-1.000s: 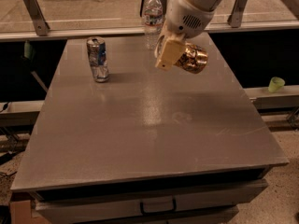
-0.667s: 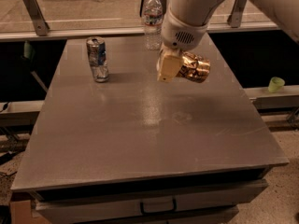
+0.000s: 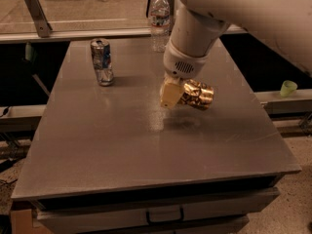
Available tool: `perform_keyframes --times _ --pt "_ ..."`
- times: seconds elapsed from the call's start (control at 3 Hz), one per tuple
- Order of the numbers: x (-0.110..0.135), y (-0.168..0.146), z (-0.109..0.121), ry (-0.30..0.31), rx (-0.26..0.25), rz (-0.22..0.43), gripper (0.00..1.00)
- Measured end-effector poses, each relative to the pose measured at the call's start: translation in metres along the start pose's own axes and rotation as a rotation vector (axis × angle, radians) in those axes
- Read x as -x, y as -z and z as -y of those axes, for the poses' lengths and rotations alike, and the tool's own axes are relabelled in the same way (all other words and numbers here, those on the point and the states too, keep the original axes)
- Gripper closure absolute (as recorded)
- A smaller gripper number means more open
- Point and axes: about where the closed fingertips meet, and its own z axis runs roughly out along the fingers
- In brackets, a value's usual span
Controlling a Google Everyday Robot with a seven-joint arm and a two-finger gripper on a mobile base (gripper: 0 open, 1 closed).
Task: Knock orange can over
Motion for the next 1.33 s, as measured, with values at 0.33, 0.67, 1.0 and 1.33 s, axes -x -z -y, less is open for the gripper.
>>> perform_keyframes --times 0.33,0.67,1.0,1.33 --pt "-0.002 -0.012 -0.004 -0.056 0.029 0.063 0.41" --pt "-0.001 -0.016 -0.009 -0.096 0.048 0.113 0.17" --pt "-0.002 -0.014 -0.014 -0.122 0.051 0.155 0.00" --pt "0.001 -0.003 -0.014 -0.134 0.042 0.210 0.00"
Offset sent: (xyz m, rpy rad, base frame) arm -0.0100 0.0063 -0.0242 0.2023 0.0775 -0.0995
